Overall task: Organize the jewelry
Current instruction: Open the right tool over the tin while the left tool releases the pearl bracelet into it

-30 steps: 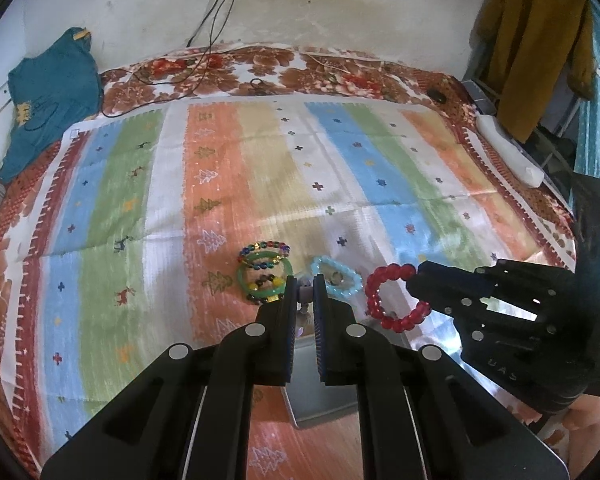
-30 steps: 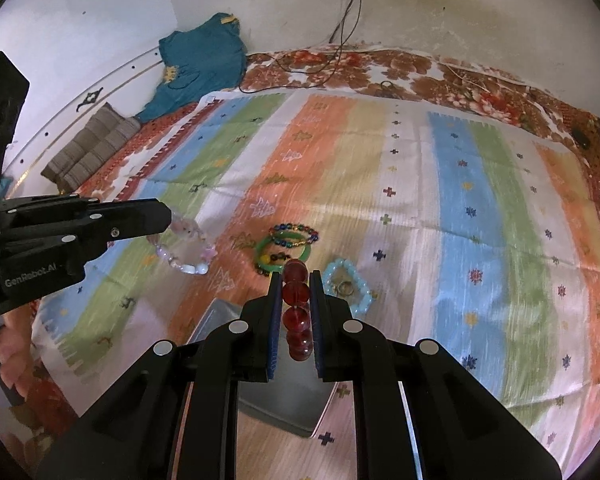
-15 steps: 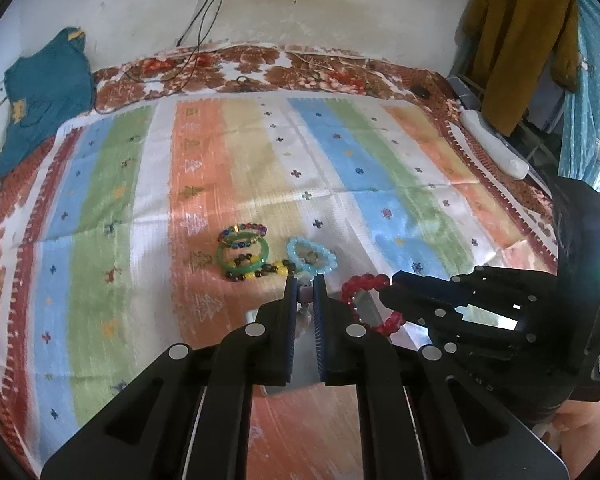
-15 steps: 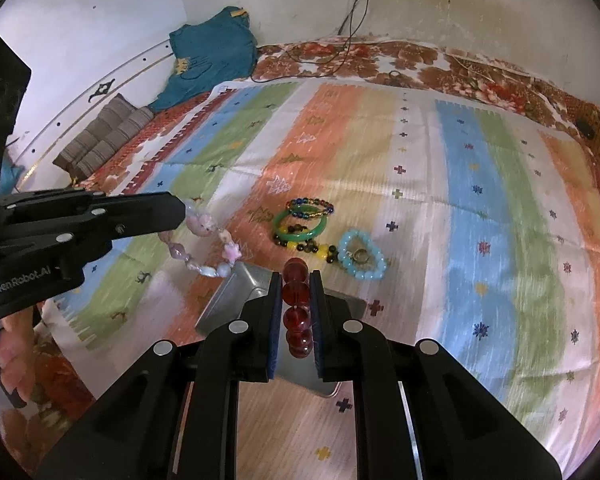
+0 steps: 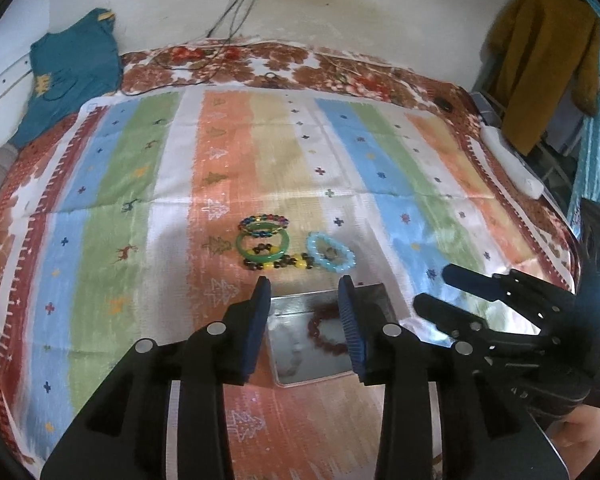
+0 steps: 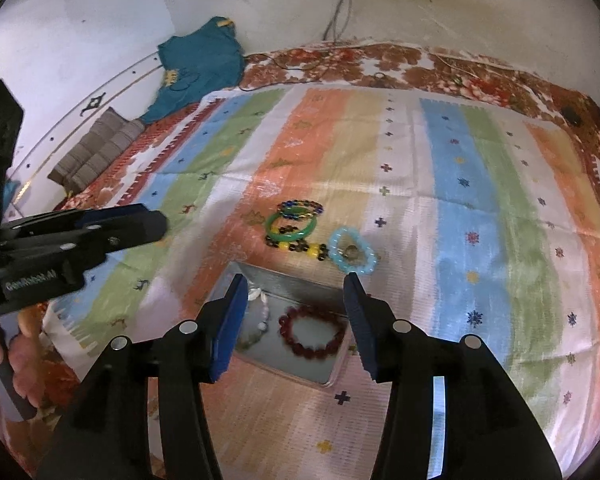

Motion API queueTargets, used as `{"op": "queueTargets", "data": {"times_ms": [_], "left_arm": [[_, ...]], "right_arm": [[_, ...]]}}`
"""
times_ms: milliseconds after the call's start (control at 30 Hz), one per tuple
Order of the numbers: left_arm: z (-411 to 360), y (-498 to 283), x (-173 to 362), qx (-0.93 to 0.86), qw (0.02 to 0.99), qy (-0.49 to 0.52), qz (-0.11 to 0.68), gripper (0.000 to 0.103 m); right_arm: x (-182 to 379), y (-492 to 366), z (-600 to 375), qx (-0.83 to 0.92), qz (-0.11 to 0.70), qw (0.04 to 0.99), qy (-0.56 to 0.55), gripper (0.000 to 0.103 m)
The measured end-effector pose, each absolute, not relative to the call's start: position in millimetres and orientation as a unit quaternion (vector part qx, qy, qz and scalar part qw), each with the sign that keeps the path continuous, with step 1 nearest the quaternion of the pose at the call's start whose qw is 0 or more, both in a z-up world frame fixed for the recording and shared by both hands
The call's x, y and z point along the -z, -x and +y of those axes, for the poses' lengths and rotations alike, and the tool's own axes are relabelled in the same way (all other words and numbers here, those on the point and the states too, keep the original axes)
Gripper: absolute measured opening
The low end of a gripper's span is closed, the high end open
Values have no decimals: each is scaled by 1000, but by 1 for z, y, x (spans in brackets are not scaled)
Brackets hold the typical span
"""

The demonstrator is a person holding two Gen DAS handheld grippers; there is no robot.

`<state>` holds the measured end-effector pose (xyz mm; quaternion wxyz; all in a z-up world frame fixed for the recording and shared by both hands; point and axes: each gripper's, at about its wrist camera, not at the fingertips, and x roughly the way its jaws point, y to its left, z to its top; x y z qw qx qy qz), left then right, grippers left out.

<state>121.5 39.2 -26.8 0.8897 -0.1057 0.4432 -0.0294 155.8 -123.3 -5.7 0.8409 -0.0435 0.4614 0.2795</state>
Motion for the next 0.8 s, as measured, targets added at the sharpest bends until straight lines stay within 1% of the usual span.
{"op": "queueTargets", "data": {"times_ms": [233, 300, 367, 400, 467, 567, 667, 800], "left_arm": [[40, -126, 32, 19, 888, 100, 449, 44], [42, -129, 34, 9, 887, 99, 451, 48], [45, -133, 36, -3, 886, 99, 454, 51], [47, -134, 37, -7, 885, 100, 454, 51], [50, -137, 39, -12, 884, 101, 456, 51], [52, -141, 40, -17, 884, 99, 457, 52], [54, -149, 41, -22, 883, 93, 459, 55], [58, -161, 46, -29, 880, 81, 466, 56]], "right_arm": [[9, -170, -130, -261, 469, 843, 38, 50], [11, -173, -130, -257, 472, 842, 38, 50], [13, -176, -130, -252, 474, 843, 40, 52], [13, -177, -130, -251, 475, 843, 41, 52], [14, -180, -130, -248, 476, 843, 40, 58], [14, -184, -129, -242, 476, 844, 45, 63], [16, -188, -130, -240, 479, 843, 38, 64], [19, -196, -130, -232, 485, 842, 37, 65]]}}
